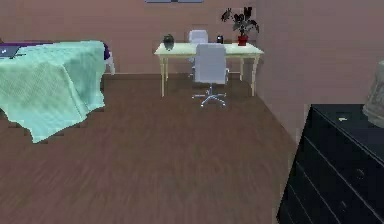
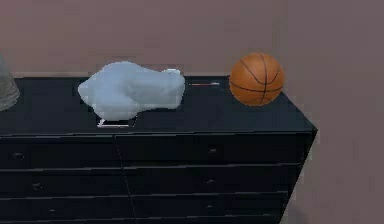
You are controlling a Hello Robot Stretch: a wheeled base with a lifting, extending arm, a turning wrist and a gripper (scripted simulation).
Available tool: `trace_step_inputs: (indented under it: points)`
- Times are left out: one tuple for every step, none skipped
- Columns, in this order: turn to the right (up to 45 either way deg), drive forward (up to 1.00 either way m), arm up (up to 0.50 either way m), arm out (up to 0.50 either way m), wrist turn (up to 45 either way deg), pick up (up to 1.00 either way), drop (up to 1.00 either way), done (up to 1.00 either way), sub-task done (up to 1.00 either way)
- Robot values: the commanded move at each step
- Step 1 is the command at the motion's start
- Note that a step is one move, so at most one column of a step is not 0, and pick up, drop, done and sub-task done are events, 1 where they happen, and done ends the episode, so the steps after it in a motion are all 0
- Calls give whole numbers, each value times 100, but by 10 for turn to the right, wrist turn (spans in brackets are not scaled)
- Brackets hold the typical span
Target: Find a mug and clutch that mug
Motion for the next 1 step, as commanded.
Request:
trace_step_inputs:
  points:
    - [-30, 0, 0, 0, 0, 0, 0, 0, 0]
